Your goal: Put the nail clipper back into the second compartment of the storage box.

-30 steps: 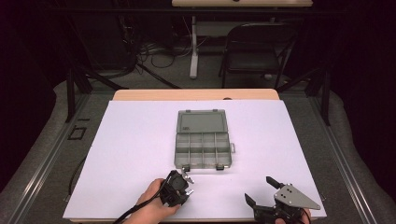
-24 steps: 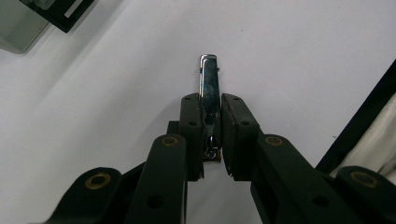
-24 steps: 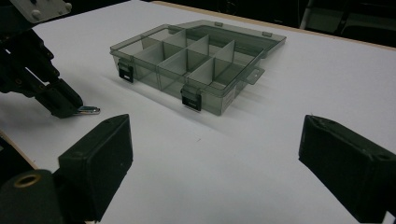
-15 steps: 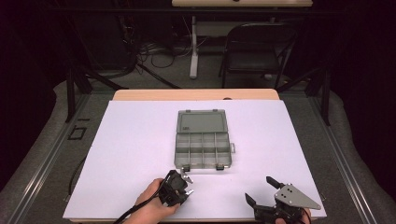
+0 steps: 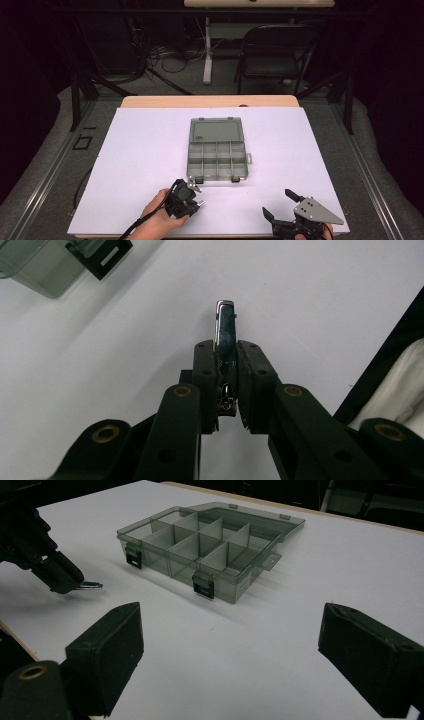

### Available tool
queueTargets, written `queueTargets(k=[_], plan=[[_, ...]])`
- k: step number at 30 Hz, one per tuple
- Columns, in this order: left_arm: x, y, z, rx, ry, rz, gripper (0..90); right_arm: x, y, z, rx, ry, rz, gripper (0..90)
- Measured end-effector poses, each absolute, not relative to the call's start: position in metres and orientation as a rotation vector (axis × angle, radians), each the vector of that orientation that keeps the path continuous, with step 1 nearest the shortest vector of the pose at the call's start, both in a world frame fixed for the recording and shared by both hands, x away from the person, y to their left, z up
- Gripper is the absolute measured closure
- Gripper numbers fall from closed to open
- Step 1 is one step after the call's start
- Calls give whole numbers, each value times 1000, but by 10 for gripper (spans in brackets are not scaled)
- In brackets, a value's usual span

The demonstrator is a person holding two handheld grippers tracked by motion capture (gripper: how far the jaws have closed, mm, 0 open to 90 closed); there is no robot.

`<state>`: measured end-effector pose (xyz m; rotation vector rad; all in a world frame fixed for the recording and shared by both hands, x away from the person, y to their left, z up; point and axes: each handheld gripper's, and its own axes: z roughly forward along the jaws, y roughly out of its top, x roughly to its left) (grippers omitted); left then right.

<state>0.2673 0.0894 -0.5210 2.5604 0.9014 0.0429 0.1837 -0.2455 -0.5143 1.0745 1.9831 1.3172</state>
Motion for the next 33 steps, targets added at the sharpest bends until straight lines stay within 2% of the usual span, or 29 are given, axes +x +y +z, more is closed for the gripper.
queueTargets(k=[20, 33], plan=[[276, 106, -507, 2494, 931, 45, 795, 184, -246, -514, 1076, 1981, 1314, 109], [291, 116, -471, 2443, 926, 92, 795, 184, -245, -514, 1077, 1979, 1314, 109]])
